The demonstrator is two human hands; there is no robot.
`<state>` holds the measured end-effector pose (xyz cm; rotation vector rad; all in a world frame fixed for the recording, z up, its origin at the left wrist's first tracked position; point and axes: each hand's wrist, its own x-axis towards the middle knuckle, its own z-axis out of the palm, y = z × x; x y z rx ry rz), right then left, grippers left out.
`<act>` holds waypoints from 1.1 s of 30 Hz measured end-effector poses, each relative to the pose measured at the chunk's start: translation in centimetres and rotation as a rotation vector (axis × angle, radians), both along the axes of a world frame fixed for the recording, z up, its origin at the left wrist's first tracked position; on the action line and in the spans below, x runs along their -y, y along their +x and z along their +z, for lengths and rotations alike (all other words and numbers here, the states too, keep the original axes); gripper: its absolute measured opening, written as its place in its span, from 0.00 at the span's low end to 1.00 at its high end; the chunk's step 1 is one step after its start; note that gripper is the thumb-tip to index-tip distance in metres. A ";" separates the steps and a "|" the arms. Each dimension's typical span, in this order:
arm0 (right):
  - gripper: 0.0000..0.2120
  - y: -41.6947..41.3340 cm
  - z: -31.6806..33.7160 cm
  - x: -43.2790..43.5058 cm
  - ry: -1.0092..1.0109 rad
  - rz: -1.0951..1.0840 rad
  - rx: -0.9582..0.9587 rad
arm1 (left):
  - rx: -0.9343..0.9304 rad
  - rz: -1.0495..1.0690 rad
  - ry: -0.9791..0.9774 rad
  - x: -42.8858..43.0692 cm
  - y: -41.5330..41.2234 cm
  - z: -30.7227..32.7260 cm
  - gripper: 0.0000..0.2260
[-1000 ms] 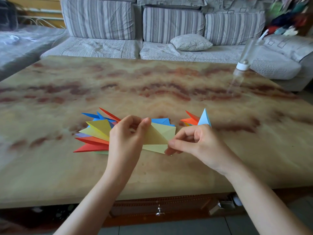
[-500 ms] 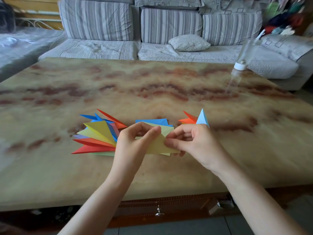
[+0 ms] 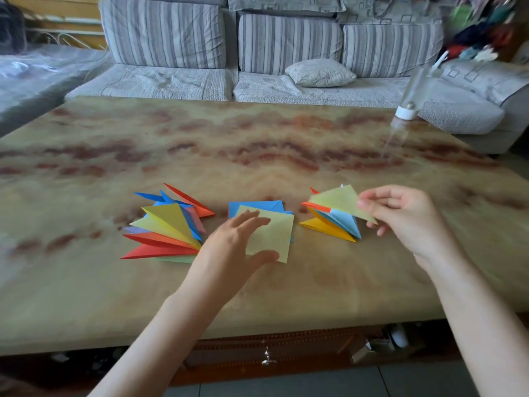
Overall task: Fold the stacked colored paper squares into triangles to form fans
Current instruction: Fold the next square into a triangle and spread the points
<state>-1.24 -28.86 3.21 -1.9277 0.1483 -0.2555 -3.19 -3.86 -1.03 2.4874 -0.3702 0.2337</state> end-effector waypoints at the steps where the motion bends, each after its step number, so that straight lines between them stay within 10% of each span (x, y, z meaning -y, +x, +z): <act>1: 0.02 0.1 -0.4 0.1 -0.064 0.006 -0.039 | -0.038 -0.031 0.039 0.0 0.1 -0.1 0.30; 16: 0.08 -0.3 -1.7 -0.8 -0.635 -0.012 -0.207 | 0.012 -0.102 -0.001 -0.6 0.7 -0.7 0.12; 20: 0.09 -0.8 -0.9 -0.7 -0.696 -0.024 -0.206 | 0.080 -0.120 -0.005 -0.4 0.5 -0.7 0.22; 28: 0.04 -2.0 1.1 -3.2 -0.271 0.237 0.209 | 0.205 -0.037 -0.138 -0.2 0.2 0.3 0.16; 33: 0.16 -1.9 -1.5 -6.0 -0.342 0.446 0.266 | 0.242 -0.026 -0.254 -0.3 0.0 0.7 0.12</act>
